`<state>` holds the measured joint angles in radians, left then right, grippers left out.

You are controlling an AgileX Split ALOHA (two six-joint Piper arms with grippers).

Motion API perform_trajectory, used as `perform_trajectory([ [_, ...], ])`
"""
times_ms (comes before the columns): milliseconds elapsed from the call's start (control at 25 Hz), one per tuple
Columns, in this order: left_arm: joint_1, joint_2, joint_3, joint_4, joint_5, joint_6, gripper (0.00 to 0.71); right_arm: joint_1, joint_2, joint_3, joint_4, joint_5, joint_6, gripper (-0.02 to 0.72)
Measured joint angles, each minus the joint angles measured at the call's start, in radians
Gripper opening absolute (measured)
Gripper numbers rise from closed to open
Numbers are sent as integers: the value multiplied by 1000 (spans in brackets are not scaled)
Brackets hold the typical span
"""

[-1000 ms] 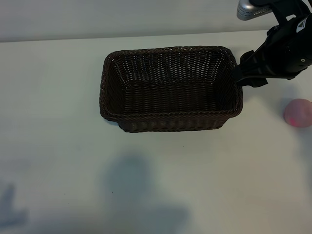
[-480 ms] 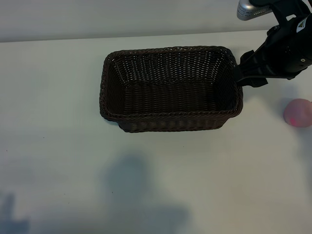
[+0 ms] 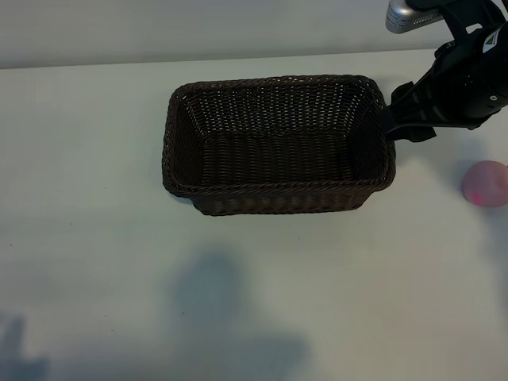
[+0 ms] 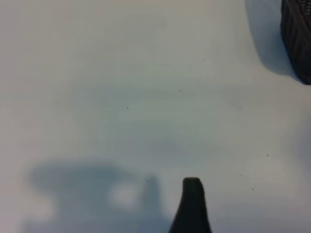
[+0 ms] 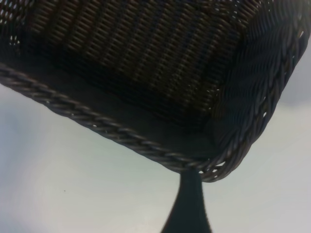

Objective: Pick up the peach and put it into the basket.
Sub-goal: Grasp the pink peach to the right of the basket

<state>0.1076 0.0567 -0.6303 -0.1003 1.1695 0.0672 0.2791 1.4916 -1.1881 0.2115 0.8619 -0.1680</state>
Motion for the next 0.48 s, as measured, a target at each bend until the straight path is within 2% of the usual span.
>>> perform_trajectory([
  [160, -1, 0, 0, -1, 0, 0, 583, 0, 0, 0, -4, 0, -1, 587],
  [480, -33, 0, 22, 20, 0, 4, 544, 0, 0, 0, -16, 0, -1, 587],
])
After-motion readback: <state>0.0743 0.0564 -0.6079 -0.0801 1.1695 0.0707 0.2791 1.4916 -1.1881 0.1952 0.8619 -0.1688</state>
